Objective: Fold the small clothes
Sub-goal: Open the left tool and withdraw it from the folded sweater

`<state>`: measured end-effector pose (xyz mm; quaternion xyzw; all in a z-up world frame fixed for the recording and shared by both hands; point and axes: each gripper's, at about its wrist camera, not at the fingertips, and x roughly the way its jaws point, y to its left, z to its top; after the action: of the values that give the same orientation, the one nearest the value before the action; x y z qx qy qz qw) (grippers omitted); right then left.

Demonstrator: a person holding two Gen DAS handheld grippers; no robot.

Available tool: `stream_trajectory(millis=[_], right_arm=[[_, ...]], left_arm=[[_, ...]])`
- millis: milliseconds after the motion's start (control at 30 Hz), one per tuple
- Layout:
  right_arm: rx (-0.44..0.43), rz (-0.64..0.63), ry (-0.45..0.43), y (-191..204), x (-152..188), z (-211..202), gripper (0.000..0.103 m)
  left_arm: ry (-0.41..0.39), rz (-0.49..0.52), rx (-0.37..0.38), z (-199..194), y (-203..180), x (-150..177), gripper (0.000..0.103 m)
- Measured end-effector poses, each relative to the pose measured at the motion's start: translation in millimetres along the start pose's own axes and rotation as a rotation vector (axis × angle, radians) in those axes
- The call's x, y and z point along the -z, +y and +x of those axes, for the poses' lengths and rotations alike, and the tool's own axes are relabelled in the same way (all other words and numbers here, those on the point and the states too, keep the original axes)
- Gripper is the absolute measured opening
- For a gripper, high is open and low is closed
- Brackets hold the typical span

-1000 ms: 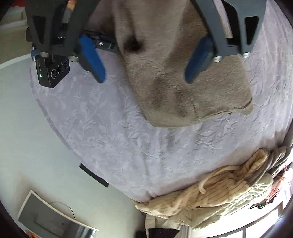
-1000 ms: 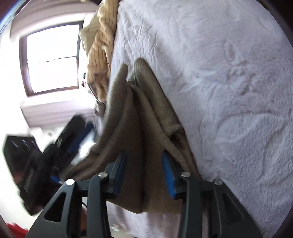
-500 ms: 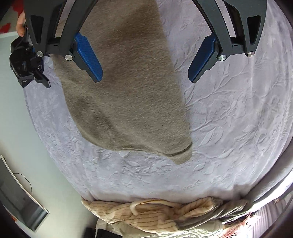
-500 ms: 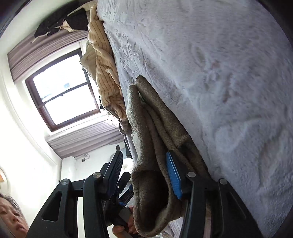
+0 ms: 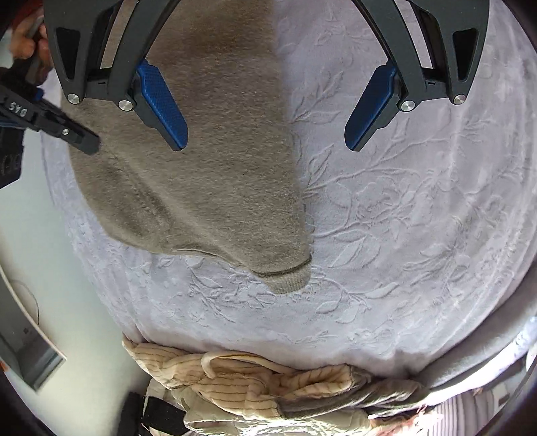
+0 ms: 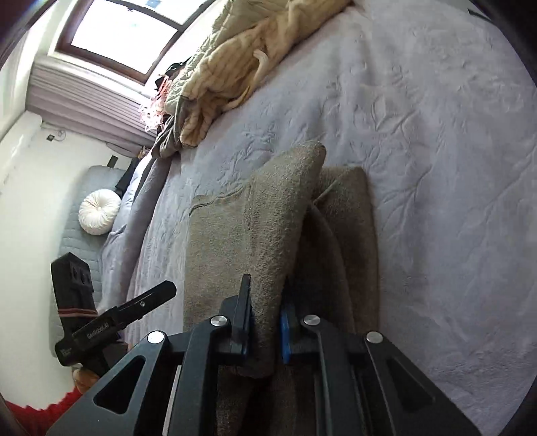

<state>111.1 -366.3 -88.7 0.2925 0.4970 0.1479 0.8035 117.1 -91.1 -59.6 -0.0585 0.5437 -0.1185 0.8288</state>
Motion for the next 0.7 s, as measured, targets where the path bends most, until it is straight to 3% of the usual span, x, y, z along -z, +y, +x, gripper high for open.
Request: stream_trajectory(millis=[67, 133, 267, 367, 400, 467, 700], right_arm=[[0.038, 0.041, 0.014, -18, 7, 5, 0.014], [0.08, 0.088, 0.045, -48, 9, 23, 0.015], [0.051, 0.187, 0.027, -74, 13, 17, 0.017], [0.16, 0.151, 0.013, -71, 18, -5, 0.029], [0.178, 0.135, 0.003, -68, 20, -15, 0.028], [0.2, 0.088, -0.003, -56, 23, -30, 0.013], [0.165, -0.07, -0.004, -5, 47, -58, 0.011]], left_arm=[[0.019, 0.076, -0.062, 13, -12, 5, 0.095], [0.039, 0.111, -0.074, 28, -19, 12, 0.095], [0.078, 0.084, -0.064, 39, -17, 13, 0.095], [0.087, 0.075, -0.052, 29, -12, 12, 0.095], [0.077, 0.09, -0.056, 22, -12, 12, 0.095], [0.053, 0.133, -0.048, 6, -16, 16, 0.095], [0.093, 0.194, 0.026, -11, -33, 45, 0.095]])
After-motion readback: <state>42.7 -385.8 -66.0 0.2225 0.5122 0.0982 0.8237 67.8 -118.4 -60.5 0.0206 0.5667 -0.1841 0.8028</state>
